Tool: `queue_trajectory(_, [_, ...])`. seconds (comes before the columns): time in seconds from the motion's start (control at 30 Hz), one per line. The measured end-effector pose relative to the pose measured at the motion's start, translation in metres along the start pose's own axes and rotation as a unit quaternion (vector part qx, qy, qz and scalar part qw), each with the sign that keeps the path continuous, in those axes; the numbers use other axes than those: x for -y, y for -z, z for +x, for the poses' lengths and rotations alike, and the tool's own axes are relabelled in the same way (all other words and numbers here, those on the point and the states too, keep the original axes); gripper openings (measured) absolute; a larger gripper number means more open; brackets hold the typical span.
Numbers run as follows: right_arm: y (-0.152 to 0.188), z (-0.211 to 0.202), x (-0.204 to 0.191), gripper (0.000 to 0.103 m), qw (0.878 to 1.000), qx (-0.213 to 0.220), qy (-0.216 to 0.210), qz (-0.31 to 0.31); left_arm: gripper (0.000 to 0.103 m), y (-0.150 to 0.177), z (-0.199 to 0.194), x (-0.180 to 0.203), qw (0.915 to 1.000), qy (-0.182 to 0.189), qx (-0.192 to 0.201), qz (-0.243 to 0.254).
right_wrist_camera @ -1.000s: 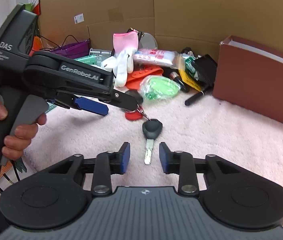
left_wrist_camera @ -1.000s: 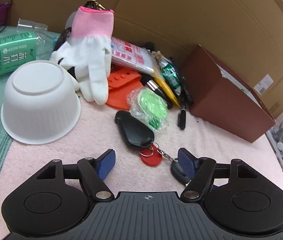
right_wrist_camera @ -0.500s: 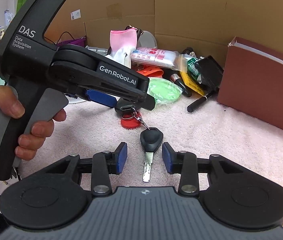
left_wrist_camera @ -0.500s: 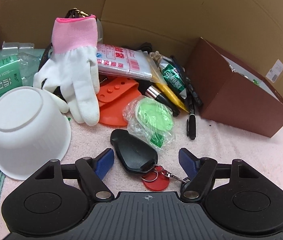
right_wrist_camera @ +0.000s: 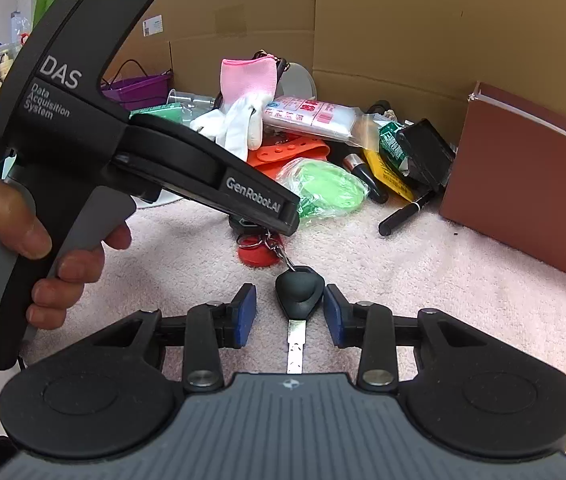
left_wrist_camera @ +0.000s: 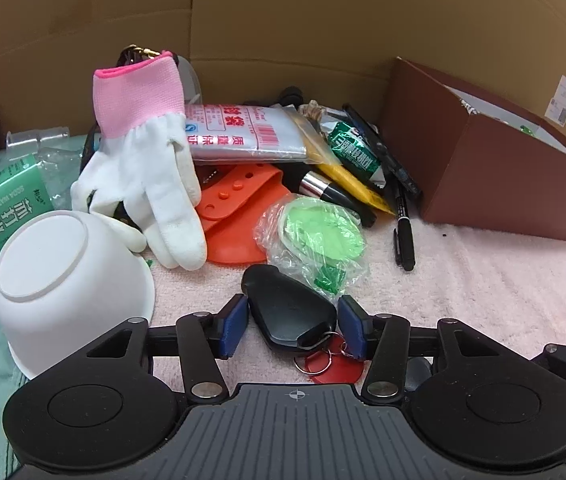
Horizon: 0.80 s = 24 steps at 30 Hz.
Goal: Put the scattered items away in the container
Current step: 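Carry the car key into the brown container and open the left gripper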
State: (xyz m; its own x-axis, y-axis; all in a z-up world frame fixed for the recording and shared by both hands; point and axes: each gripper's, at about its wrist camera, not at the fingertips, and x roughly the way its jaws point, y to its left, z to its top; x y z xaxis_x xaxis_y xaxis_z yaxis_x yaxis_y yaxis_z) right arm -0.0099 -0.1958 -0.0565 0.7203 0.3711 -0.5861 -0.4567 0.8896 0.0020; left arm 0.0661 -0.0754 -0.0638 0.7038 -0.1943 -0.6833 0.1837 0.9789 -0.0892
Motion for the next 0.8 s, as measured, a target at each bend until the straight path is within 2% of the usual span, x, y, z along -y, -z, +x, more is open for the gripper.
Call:
queue_trajectory(0.07, [-0.001,0.002,-0.001,0.040,1.000,0.002,0.003,-0.001,0.063,0.001,0.000,0.003,0.9999,-0.006,0.002,0.012])
queue_trajectory(0.1, [-0.001,0.002,-0.003,0.036,1.000,0.005,0.005,-0.007,0.051,0.002,-0.001,0.002,0.9998,-0.009,0.003,0.015])
queue_trajectory(0.13, [-0.001,0.002,-0.004,0.031,1.000,0.007,0.003,-0.011,0.049,0.002,-0.001,0.000,0.9999,-0.008,0.003,0.012])
queue_trajectory(0.3, [-0.001,-0.003,-0.004,0.031,1.000,0.004,0.009,-0.001,0.048,0.002,-0.007,-0.007,0.9999,0.009,-0.003,-0.010])
queue_trajectory(0.47, [-0.003,-0.017,0.000,0.031,1.000,0.014,0.002,0.017,0.048,0.001,-0.016,-0.008,0.9979,0.053,-0.009,-0.035])
queue_trajectory(0.8, [-0.016,-0.052,0.013,0.031,0.998,0.053,0.001,0.032,0.048,-0.014,-0.049,0.006,0.9944,0.099,0.020,-0.033])
